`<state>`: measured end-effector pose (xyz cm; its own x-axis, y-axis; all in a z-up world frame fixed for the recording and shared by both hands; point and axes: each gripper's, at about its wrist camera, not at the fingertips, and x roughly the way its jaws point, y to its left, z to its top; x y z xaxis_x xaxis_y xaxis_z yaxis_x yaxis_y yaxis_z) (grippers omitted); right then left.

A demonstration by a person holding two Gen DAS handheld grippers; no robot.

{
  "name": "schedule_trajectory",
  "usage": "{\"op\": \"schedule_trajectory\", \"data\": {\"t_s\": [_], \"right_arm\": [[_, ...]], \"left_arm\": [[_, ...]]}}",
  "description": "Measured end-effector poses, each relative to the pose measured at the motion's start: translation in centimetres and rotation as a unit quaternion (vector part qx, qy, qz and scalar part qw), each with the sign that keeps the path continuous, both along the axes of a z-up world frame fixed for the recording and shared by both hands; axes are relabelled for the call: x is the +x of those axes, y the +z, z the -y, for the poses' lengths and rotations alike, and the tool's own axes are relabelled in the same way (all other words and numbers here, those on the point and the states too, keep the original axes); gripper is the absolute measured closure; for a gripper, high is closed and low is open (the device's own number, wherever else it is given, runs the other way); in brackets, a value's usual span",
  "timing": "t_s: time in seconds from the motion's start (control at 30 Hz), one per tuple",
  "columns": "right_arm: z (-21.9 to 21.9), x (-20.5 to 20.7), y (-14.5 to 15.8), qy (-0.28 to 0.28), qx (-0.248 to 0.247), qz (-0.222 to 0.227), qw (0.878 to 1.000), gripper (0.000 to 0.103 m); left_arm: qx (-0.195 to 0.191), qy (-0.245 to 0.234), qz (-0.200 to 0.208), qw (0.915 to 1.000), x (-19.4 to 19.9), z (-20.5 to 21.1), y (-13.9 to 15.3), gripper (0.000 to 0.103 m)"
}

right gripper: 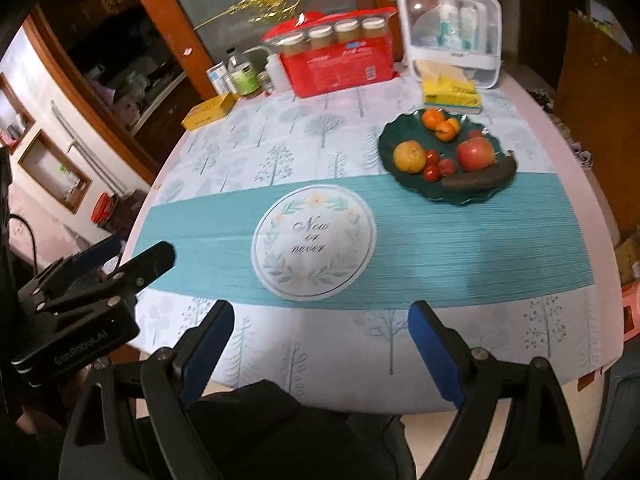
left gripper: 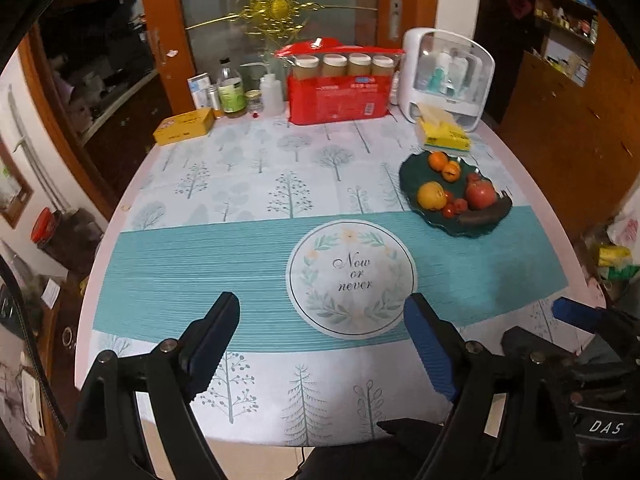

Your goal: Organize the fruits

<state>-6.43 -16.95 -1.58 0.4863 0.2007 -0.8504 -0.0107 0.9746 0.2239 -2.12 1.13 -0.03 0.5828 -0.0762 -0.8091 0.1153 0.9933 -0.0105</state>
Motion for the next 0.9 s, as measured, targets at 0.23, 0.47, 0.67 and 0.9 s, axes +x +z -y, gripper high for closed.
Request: {"op": "schedule_trajectory", "data": {"t_s": [0.23,0.47,0.67,0.9], "right_arm": [[0.7,-0.3,0.2,-0.016,-0.007,0.021,1.000,0.002],[0.2,-0.5,0.2,-0.009,-0.021,0.035,0.999,0.000],[0.0,-0.8,0.9,-0.005,-0.028,0.057,0.998,0.000],[0.1,-0.8,0.9,-0.005,-0.035,0.058,0.998,0.000]], "left_arm": [[0.006,0.028,0.007,0.9996,-0.2,0.4,-0.3,0.007],[0.019,0.027,0.024,0.9992,-0.3,1.2,0.0,0.001],[0.020,0.032,0.027,0.9989,-0.2,1.3,0.0,0.001],[0.014,0.030,0.033,0.9989,0.0,1.6,-0.1,0.001]]}}
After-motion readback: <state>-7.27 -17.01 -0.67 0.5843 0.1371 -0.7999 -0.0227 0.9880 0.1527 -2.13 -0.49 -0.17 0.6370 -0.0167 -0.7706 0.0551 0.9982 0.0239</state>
